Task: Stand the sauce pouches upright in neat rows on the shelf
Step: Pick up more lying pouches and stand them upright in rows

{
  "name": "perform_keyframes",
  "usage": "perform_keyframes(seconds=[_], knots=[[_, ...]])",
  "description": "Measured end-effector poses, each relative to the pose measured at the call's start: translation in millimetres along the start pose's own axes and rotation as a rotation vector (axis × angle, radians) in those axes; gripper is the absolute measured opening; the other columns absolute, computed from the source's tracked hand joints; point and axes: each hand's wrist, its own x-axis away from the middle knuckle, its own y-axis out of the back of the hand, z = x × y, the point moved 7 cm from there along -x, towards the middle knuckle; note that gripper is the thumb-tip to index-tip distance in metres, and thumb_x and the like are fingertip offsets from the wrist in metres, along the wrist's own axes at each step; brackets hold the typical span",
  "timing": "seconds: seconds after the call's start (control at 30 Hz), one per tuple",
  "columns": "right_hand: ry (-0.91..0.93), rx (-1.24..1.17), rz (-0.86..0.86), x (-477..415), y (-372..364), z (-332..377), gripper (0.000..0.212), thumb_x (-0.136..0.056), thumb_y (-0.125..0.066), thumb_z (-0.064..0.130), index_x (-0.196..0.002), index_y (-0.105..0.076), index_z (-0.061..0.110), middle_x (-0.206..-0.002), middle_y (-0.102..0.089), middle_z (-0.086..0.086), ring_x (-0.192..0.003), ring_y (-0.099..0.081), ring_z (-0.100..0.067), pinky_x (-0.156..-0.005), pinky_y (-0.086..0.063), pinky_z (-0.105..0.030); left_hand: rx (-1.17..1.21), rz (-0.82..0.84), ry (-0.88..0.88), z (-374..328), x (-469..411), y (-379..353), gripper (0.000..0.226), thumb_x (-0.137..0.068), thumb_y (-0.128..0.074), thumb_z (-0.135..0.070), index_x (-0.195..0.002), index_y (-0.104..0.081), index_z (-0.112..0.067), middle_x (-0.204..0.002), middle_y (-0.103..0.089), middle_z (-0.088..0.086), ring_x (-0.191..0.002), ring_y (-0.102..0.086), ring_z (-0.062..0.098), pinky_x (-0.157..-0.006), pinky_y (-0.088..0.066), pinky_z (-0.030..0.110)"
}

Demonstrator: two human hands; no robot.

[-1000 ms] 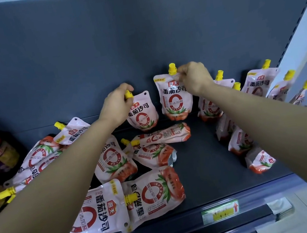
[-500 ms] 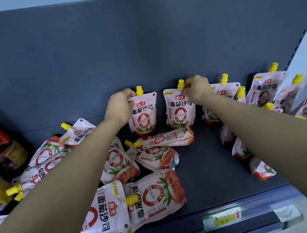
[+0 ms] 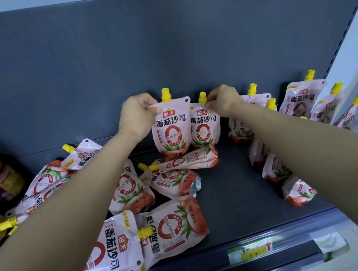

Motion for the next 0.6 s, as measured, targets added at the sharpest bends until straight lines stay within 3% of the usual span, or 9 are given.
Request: perform_keyframes(seconds=[0.1,0.17,0.23,0.27,0.33,0.4,0.5,0.6], knots=[[-0.001,0.038,-0.019,-1.1,6.3,1.1,0.021,-0.087,-0.056,0.012,-0.099,-0.071,0.004,-0.104,-0.068,-0.016,-0.098,-0.061,-0.031,-0.075,-0.047,-0.028,0.032,0.024,-0.024,-14.7,4.1,2.7,0.023,-0.083,-0.065,-0.007,-0.065,-0.058,-0.021,-0.072,-0.068,0.006,-0.064,-0.061,0.023,-0.074,-0.058,0.046],[-0.007,0.114,-0.08,1.2,13.6,4.8,0.014,-0.084,-0.058,0.014,-0.077,-0.063,0.003,-0.084,-0.063,-0.017,-0.083,-0.057,-0.034,-0.063,-0.046,-0.029,0.032,0.011,-0.019,-16.4,7.8,5.7,0.023,-0.083,-0.064,-0.008,-0.065,-0.058,-0.02,-0.07,-0.067,0.004,-0.062,-0.06,0.022,-0.071,-0.058,0.046],[0.003,0.198,-0.147,5.9,18.6,12.6,0.029,-0.082,-0.058,0.018,-0.059,-0.042,0.01,-0.073,-0.051,-0.014,-0.073,-0.049,-0.032,-0.057,-0.038,-0.028,0.017,-0.009,-0.007,-14.0,11.3,10.5,0.024,-0.084,-0.064,-0.008,-0.064,-0.058,-0.021,-0.07,-0.067,0.002,-0.062,-0.06,0.021,-0.073,-0.058,0.046],[0.025,0.225,-0.174,9.5,19.2,18.3,0.033,-0.082,-0.058,0.02,-0.058,-0.038,0.01,-0.074,-0.049,-0.013,-0.072,-0.048,-0.031,-0.059,-0.037,-0.029,0.003,-0.015,-0.001,-11.7,13.3,13.0,0.025,-0.084,-0.064,-0.008,-0.064,-0.058,-0.022,-0.069,-0.066,0.001,-0.063,-0.06,0.021,-0.074,-0.058,0.047],[0.101,0.232,-0.188,16.5,14.8,32.4,0.027,-0.081,-0.061,0.025,-0.066,-0.048,0.007,-0.075,-0.052,-0.011,-0.071,-0.05,-0.031,-0.06,-0.038,-0.031,-0.035,-0.027,0.009,-7.0,19.0,18.7,0.025,-0.083,-0.065,-0.01,-0.064,-0.058,-0.024,-0.071,-0.067,0.002,-0.067,-0.062,0.023,-0.077,-0.057,0.047],[0.198,0.175,-0.068,23.0,-0.5,46.0,0.025,-0.081,-0.065,0.03,-0.074,-0.06,0.007,-0.079,-0.059,-0.009,-0.075,-0.055,-0.029,-0.064,-0.045,-0.031,-0.053,-0.046,0.026,-1.8,24.5,26.0,0.025,-0.084,-0.064,-0.01,-0.064,-0.058,-0.024,-0.076,-0.069,0.006,-0.073,-0.065,0.029,-0.078,-0.056,0.048],[0.351,0.21,0.287,36.0,-43.9,59.1,0.015,-0.083,-0.068,0.025,-0.079,-0.068,0.01,-0.091,-0.069,-0.007,-0.089,-0.06,-0.022,-0.08,-0.05,-0.03,-0.051,-0.107,0.062,6.2,34.8,43.2,0.026,-0.084,-0.064,-0.009,-0.064,-0.056,-0.023,-0.079,-0.069,0.01,-0.077,-0.067,0.035,-0.078,-0.056,0.05],[0.34,0.198,0.502,44.0,-79.1,57.1,0.022,-0.082,-0.071,0.018,-0.101,-0.07,0.006,-0.108,-0.071,-0.01,-0.092,-0.06,-0.018,-0.081,-0.048,-0.025,-0.047,-0.166,0.095,15.0,48.2,61.6,0.025,-0.084,-0.064,-0.011,-0.063,-0.057,-0.023,-0.077,-0.069,0.01,-0.073,-0.067,0.032,-0.074,-0.057,0.047]])
